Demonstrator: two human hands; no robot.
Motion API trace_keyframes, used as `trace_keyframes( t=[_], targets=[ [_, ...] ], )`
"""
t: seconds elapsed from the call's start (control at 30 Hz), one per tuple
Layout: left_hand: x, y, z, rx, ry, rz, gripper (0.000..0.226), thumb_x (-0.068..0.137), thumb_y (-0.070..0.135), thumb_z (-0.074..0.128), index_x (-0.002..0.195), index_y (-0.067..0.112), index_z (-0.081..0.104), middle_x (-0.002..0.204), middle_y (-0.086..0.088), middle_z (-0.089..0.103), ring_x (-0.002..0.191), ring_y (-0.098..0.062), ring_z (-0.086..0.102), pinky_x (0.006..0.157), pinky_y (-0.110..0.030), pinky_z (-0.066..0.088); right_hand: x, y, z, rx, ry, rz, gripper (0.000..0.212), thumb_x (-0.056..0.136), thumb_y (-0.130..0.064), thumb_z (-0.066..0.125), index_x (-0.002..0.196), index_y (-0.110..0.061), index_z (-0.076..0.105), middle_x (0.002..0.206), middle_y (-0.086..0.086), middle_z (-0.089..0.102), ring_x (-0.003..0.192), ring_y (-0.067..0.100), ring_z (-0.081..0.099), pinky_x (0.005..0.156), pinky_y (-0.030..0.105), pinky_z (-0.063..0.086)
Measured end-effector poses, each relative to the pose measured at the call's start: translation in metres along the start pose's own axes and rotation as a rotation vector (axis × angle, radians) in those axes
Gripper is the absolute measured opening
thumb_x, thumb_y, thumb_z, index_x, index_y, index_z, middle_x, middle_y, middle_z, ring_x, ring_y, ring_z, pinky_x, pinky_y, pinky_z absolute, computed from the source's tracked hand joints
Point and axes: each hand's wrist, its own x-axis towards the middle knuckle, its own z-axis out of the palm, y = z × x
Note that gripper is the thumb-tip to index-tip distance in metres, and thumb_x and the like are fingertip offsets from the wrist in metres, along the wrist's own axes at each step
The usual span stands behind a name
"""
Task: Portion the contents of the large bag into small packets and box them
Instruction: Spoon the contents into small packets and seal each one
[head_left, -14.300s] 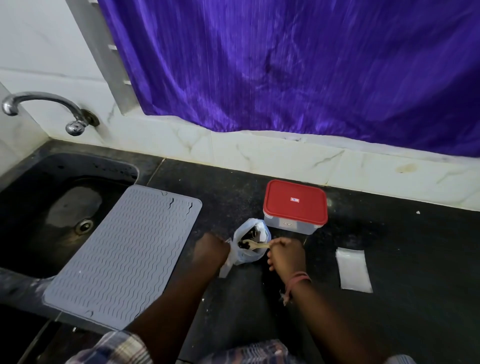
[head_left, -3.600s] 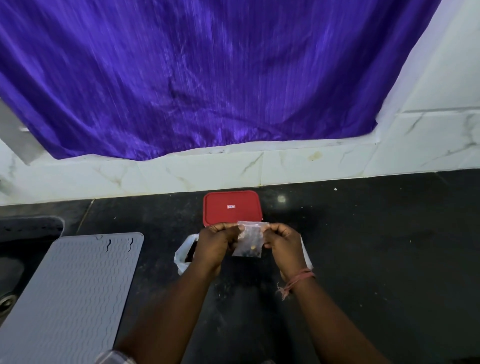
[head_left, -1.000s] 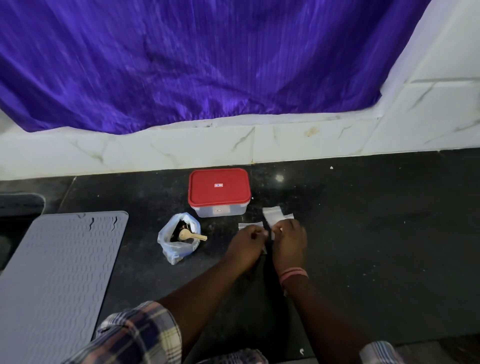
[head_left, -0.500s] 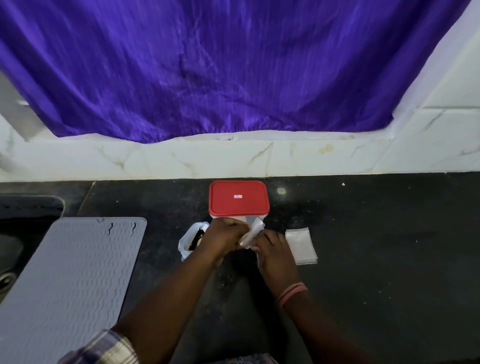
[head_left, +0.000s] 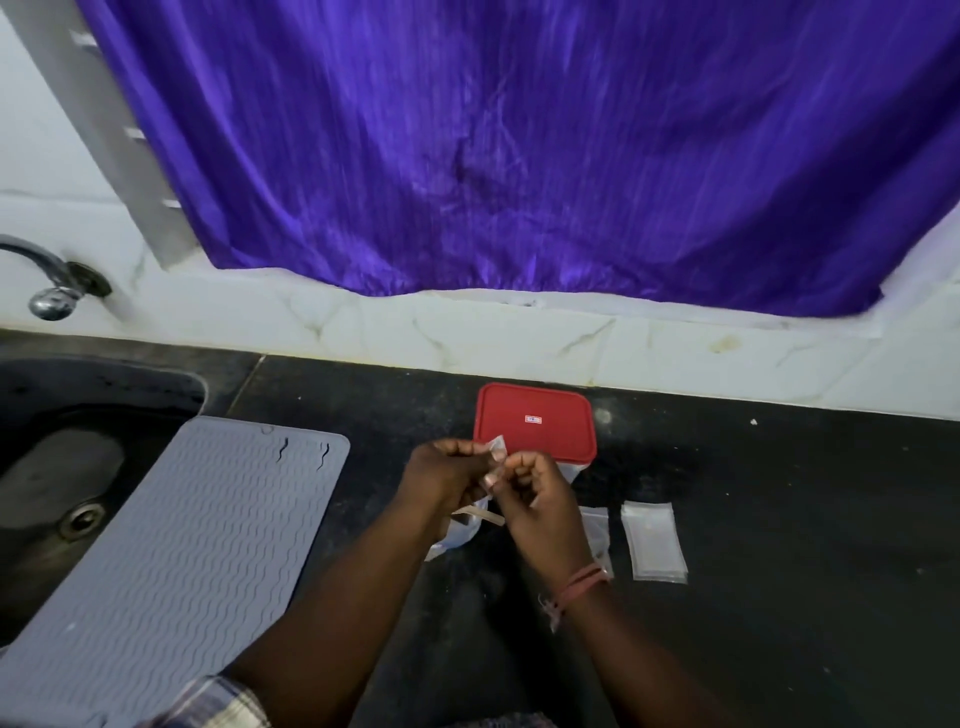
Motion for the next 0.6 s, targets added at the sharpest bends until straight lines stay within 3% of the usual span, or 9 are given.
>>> trace_keyframes(
  t=[0.07,0.2,0.37,0.43,0.53,0.6],
  targets=[
    [-0.002,0.002,-0.003,-0.058,-0.016,-0.050,0.006,0.082,0.005,0.079,0.080,0.001,0.076,0.084,-0.024,0.072,0.078,-0.031,0.067,0.074,-0.037,0.061,0.001,-0.001,0.005,0.041,0.003,0.040,0.014,0.085,-0.020,0.077,0.092,-0.017,0.065,0.086,0.000,0.073,0.083,0.016,0.071,0.077,0.035,0.059],
    [-0.010,0.004,-0.010,-0.057,0.011,-0.096,0.015,0.087,0.012,0.077,0.082,0.000,0.070,0.081,-0.022,0.070,0.073,-0.028,0.070,0.062,-0.032,0.063,0.005,-0.001,0.011,0.044,0.020,0.162,0.018,0.080,-0.027,0.083,0.085,-0.017,0.069,0.081,-0.001,0.074,0.078,0.015,0.071,0.075,0.035,0.060],
    [-0.016,-0.001,-0.018,-0.004,0.052,-0.076,0.011,0.090,0.002,0.072,0.080,-0.004,0.070,0.074,-0.022,0.072,0.057,-0.023,0.072,0.058,-0.031,0.063,0.009,0.003,0.016,-0.039,-0.063,0.272,0.004,0.082,-0.021,0.071,0.078,-0.018,0.070,0.074,-0.001,0.074,0.074,0.016,0.071,0.078,0.046,0.060],
    [-0.012,-0.007,-0.023,0.190,0.134,-0.033,0.009,0.088,0.002,0.074,0.081,-0.001,0.070,0.073,-0.020,0.073,0.056,-0.021,0.071,0.060,-0.031,0.063,0.008,0.002,0.015,-0.088,-0.016,0.286,0.006,0.081,-0.020,0.070,0.075,-0.019,0.070,0.072,-0.003,0.072,0.072,0.013,0.070,0.075,0.044,0.061],
    [-0.003,-0.010,-0.030,0.695,0.271,0.084,0.012,0.081,0.011,0.078,0.084,0.015,0.067,0.076,-0.010,0.075,0.067,-0.023,0.075,0.072,-0.040,0.064,0.007,0.005,0.015,-0.113,0.115,0.286,0.005,0.076,-0.025,0.069,0.072,-0.023,0.066,0.069,-0.006,0.070,0.068,0.011,0.069,0.072,0.043,0.061],
    [-0.007,-0.005,-0.026,1.057,0.271,0.182,0.015,0.081,0.015,0.073,0.093,0.021,0.067,0.091,-0.006,0.074,0.081,-0.024,0.073,0.078,-0.036,0.061,0.007,0.006,0.020,-0.164,0.131,0.259,0.007,0.076,-0.028,0.068,0.071,-0.026,0.063,0.068,-0.008,0.069,0.065,0.009,0.068,0.069,0.043,0.060]
  ],
)
